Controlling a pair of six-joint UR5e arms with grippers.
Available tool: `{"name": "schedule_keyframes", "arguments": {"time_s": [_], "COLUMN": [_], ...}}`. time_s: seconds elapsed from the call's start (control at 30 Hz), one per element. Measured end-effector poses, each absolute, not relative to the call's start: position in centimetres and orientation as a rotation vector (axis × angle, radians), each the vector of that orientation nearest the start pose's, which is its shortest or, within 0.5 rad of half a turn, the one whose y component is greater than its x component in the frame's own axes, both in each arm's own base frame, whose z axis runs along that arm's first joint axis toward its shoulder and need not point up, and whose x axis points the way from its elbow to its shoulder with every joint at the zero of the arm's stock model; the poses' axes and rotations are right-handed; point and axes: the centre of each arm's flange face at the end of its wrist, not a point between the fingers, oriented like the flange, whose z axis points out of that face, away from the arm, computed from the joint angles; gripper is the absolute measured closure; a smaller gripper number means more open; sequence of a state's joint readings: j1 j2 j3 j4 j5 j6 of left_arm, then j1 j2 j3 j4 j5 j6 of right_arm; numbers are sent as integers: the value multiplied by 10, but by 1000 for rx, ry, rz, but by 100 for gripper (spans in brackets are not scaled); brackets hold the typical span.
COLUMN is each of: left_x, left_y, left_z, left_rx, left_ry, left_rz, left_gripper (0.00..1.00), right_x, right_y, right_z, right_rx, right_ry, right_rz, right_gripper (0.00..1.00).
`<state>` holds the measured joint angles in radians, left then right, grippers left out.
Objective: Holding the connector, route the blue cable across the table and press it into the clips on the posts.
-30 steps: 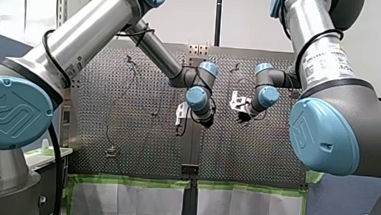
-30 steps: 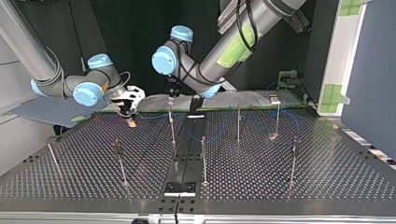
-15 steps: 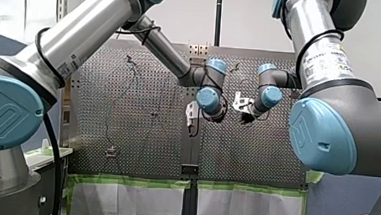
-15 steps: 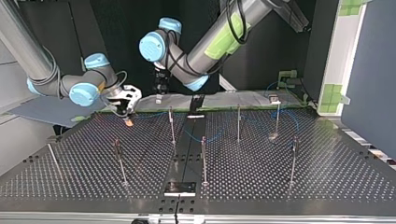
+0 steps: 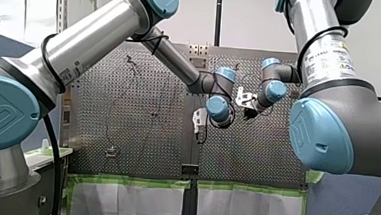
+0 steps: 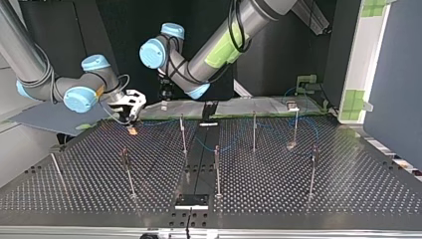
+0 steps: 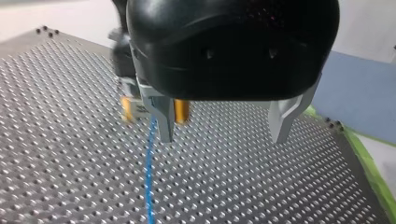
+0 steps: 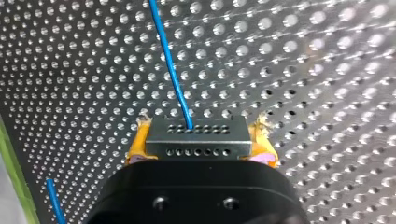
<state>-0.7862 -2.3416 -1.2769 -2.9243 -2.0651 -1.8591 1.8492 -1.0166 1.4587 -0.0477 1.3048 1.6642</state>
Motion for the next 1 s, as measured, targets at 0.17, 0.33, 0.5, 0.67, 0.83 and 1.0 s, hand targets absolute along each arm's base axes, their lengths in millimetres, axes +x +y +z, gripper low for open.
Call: {"name": "schedule_keyframes", "arguments": {"time_s": [0.17,0.33,0.5,0.67,0.83,1.0], "left_x": [445,458,464,467,473,483], "left_y": [-566,-572,-582,-590,-589,-584], "left_z": [154,148,161,178,179,177], "left_rx": [96,82,63,38,14,1], "left_ry": [1815,1805,1771,1740,1721,1711], "left_rz": [-296,-297,-315,-320,-316,-317], "left_gripper": [0,0,0,0,0,0], "right_x": [326,325,324,323,322,323], "right_y": [-558,-554,-553,-554,-555,-555], "right_z": [228,224,223,223,223,223], "right_rx": [-2503,-2506,-2506,-2502,-2501,-2498], "right_ry": [1712,1712,1714,1721,1723,1709], "right_rz": [-1896,-1880,-1875,-1876,-1877,-1883], "right_gripper": [100,100,100,100,100,100]}}
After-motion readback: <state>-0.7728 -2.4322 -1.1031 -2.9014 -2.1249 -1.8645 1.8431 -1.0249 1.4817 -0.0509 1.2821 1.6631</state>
